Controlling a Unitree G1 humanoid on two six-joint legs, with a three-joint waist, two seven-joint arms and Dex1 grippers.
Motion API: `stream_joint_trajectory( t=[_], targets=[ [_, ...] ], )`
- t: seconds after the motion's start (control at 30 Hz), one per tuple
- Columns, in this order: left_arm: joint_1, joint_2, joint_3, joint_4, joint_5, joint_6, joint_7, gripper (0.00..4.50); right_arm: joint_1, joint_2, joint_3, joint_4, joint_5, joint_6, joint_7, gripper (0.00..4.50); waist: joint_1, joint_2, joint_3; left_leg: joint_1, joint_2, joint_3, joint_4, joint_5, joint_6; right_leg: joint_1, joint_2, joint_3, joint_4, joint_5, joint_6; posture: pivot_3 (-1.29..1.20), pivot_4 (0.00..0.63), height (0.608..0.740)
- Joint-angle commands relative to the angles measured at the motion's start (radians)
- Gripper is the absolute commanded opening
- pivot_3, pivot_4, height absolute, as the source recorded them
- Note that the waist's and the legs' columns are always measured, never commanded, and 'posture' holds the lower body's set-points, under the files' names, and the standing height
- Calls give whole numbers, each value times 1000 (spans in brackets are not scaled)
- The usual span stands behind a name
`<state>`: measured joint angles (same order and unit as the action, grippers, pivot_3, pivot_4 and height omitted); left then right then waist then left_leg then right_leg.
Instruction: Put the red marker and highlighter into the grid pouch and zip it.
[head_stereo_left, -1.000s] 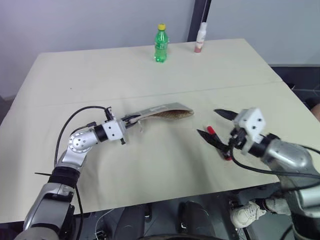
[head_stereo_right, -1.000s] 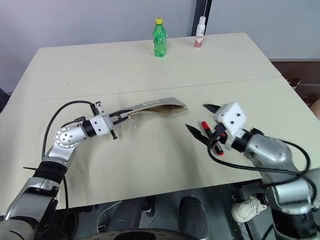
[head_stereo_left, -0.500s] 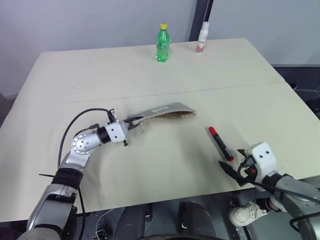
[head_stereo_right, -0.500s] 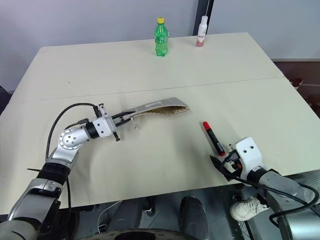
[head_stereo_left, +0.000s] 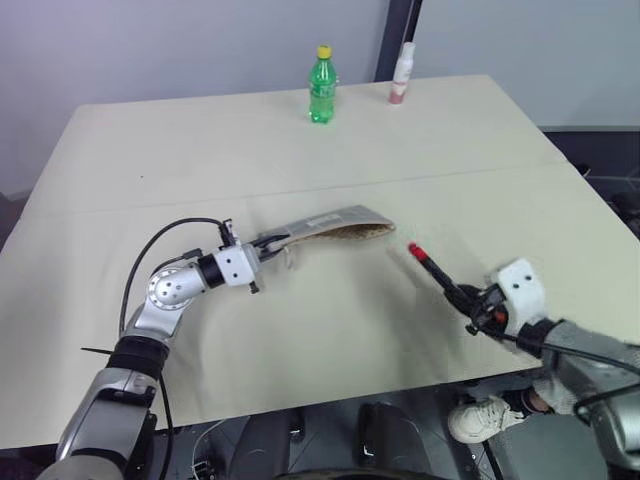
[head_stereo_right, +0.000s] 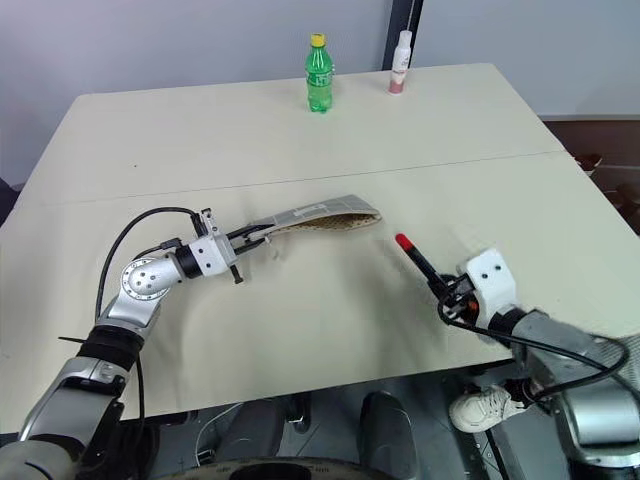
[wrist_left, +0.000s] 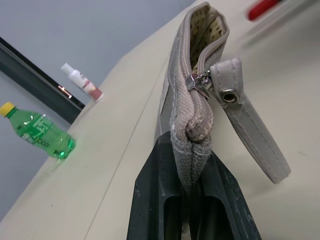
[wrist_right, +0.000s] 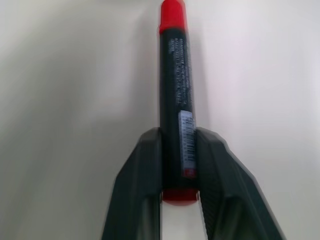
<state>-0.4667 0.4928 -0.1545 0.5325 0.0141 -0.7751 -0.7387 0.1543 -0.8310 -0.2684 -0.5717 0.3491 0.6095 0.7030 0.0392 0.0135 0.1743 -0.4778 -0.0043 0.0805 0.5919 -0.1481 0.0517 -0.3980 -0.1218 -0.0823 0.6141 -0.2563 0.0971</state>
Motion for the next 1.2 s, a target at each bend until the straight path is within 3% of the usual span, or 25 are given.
stream_joint_trajectory(
  t=[0.03,0.13,0.27,0.63,0.77,0.93,1.2],
  targets=[
    [-17,-6,-1,-9,-1,-21,2,0,-18,-51,-4,-47,17,-129,131,395,1,-4,-1,0,1,-1,0,0,0,1,0,-1,-1,0,0,0,150,740],
    [-20,-19,-8,-14,-2,-24,1,0,-107,-85,91,-14,-64,-175,126,395,-1,-4,-1,0,1,-1,0,-1,1,0,-1,-1,-2,0,-1,0,150,740],
    [-31,-45,-14,-33,-33,-32,-10,0,-197,-51,200,108,-156,-233,96,395,1,-5,-1,0,1,1,1,-1,1,0,-3,-2,-2,1,-1,0,150,740],
    [-43,-41,-41,-51,-14,-60,-48,0,-390,-45,322,243,-295,-316,109,395,-1,-5,-1,-1,1,4,3,-2,3,-1,-2,-3,0,4,1,0,150,740],
    [-65,-75,-63,-54,-38,-42,-79,0,-557,-11,492,326,-453,-364,118,395,-2,-5,-1,-1,1,4,4,-2,3,-2,-3,-3,0,4,0,0,150,740],
    [-88,-100,-64,-69,-80,-8,-114,0,-708,69,597,426,-540,-434,137,395,-2,-5,-1,-2,1,6,4,-2,4,-3,-4,-3,0,4,0,0,150,740],
    [-84,-95,-53,-98,-162,37,-202,0,-734,126,641,514,-621,-570,128,395,-2,-5,-1,-2,1,7,5,-2,4,-4,-3,-3,2,6,4,0,150,740]
  ],
)
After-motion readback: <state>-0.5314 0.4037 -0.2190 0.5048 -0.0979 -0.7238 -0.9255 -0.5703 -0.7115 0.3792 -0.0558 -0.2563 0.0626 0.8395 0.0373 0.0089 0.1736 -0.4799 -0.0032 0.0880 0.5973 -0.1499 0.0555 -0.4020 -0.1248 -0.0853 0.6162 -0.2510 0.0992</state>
